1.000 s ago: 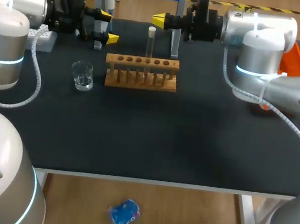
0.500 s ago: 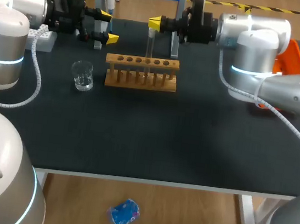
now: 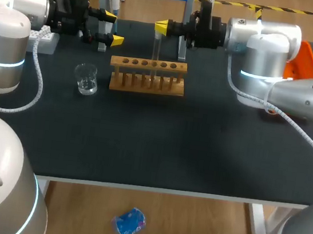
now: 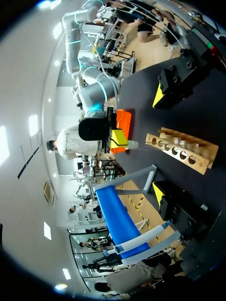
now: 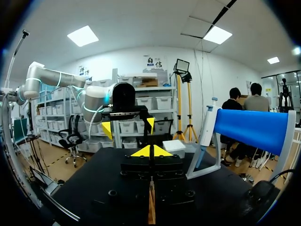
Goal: Invert the test tube, pick up the pipette, mount the tip to pipette, aspirate from beaker and dispense into the tube, eject the tip, return the pipette, and cap with the stopper.
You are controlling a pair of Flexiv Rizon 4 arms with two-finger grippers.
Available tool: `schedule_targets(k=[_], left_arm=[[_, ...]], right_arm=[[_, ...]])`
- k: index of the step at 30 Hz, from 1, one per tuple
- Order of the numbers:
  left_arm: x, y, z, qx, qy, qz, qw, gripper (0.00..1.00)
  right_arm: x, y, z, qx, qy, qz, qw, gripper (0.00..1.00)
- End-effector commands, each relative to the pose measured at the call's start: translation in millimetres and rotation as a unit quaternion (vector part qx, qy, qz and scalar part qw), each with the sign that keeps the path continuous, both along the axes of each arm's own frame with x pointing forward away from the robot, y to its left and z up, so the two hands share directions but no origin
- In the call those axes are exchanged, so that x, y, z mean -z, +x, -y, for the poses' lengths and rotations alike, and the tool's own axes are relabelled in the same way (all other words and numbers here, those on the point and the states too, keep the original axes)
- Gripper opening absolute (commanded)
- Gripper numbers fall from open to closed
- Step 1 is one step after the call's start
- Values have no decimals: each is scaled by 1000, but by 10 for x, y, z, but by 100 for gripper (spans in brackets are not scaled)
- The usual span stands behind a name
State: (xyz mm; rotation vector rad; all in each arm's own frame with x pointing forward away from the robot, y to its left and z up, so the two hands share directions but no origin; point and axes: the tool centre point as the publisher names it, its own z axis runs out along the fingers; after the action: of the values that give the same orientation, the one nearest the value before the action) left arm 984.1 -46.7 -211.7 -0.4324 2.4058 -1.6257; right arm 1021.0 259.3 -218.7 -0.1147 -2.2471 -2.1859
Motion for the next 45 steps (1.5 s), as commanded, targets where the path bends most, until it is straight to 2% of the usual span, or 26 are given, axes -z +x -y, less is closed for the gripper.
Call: schedule_targets(k=[1, 24, 32, 35, 37, 38, 39, 45], left_arm=[[-3, -8, -6, 0, 0, 0, 1000, 100], [-3, -8, -6, 0, 0, 0, 1000, 100], [-3, -8, -6, 0, 0, 0, 1000, 100], [-3, -8, -6, 0, 0, 0, 1000, 100], [-3, -8, -6, 0, 0, 0, 1000, 100], [-3, -8, -6, 0, 0, 0, 1000, 100], [-3, -8, -6, 0, 0, 0, 1000, 100], [-3, -8, -6, 0, 0, 0, 1000, 100]], right_arm=[[40, 16, -11, -3, 1, -1, 1000, 0], [212, -1, -23, -3, 3, -17, 1000, 0], [40, -5, 23, -5, 13, -5, 1000, 0], [-79, -19, 57, -8, 15, 8, 1000, 19], [-178, -24, 90, -8, 13, 17, 1000, 40], [-218, -25, 105, -8, 11, 22, 1000, 61], [-283, -25, 129, -8, 11, 28, 1000, 100], [-537, 0, 243, -1, -14, 64, 998, 100]])
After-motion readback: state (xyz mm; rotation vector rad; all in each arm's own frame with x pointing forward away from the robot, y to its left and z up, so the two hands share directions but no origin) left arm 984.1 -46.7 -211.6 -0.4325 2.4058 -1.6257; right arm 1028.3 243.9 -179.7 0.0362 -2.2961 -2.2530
